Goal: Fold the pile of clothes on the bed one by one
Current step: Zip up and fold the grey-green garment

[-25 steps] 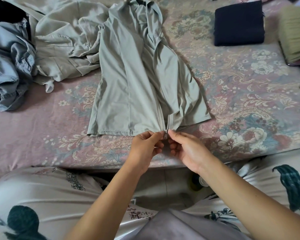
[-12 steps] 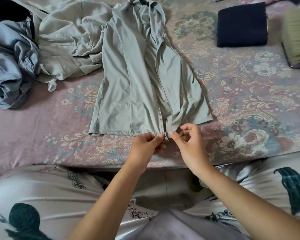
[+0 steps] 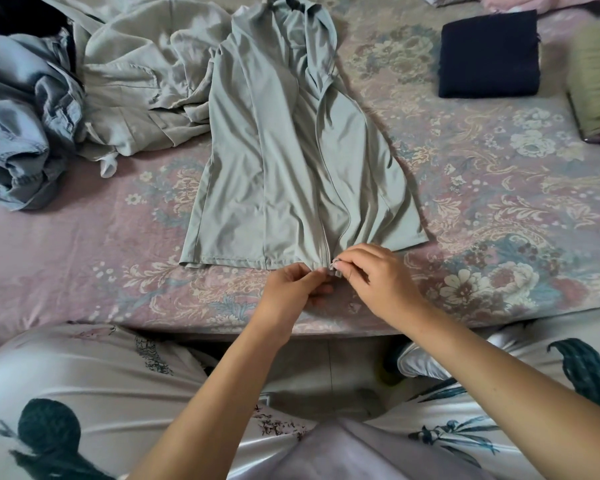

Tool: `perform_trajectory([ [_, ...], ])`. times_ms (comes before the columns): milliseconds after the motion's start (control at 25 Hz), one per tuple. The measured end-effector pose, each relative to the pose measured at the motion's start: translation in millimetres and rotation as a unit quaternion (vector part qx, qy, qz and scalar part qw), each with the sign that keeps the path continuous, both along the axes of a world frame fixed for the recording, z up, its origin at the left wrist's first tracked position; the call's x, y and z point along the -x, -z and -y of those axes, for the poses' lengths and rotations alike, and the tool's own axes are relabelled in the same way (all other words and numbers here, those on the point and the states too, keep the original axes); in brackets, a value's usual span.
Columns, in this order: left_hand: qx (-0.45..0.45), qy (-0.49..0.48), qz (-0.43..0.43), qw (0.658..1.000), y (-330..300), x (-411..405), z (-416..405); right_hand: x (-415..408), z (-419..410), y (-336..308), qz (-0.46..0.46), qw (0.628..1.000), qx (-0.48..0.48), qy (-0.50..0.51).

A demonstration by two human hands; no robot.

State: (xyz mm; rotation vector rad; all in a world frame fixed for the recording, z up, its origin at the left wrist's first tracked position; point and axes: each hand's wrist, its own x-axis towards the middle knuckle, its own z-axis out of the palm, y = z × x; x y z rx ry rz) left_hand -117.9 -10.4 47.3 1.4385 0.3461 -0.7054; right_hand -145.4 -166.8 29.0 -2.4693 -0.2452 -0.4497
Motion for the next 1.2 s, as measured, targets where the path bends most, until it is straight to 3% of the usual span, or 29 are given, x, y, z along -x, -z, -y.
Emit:
perform_trajectory([
  [160, -0.008, 0.031, -0.002, 0.999, -1, 4, 5, 3, -3, -3, -0.065, 0.993, -0.097, 0.01],
  [400, -0.065, 0.051, 0.095, 0.992, -9, 4, 5, -12, 1, -14, -0.059, 0.998, 0.019, -0.026],
  [640, -0.136, 0.091, 0.132, 0.978, -9, 19, -7, -78, 33, -31, -0.104, 0.994, -0.028, 0.022],
  [680, -0.211, 0.114, 0.187, 0.953, -8, 18, -11, -84, 35, -33, -0.137, 0.989, -0.047, 0.014],
  [720, -0.315, 0.126, 0.283, 0.897, -6, 14, -16, -87, 36, -33, -0.169, 0.984, -0.058, 0.004],
  [800, -0.457, 0.106, 0.499, 0.728, -4, 7, -22, -87, 35, -32, -0.21, 0.975, -0.07, -0.008],
  [880, -0.473, 0.197, 0.616, 0.598, 7, -3, -14, -89, 36, -33, -0.23, 0.968, -0.098, 0.003],
  [920, -0.465, 0.254, 0.638, 0.559, 17, -9, -8, -90, 36, -34, -0.236, 0.966, -0.11, 0.005],
  [960, -0.459, 0.292, 0.645, 0.537, 26, -15, -2, -92, 36, -34, -0.24, 0.964, -0.116, 0.004],
  [1040, -0.478, 0.36, 0.593, 0.538, 38, -23, 7, -96, 36, -31, -0.249, 0.964, -0.088, -0.01],
  [1120, -0.502, 0.396, 0.552, 0.535, 51, -23, 8, -102, 37, -28, -0.256, 0.966, -0.001, -0.03],
  [1200, -0.501, 0.405, 0.527, 0.555, 57, -19, 6, -113, 36, -27, -0.25, 0.965, 0.065, -0.045],
])
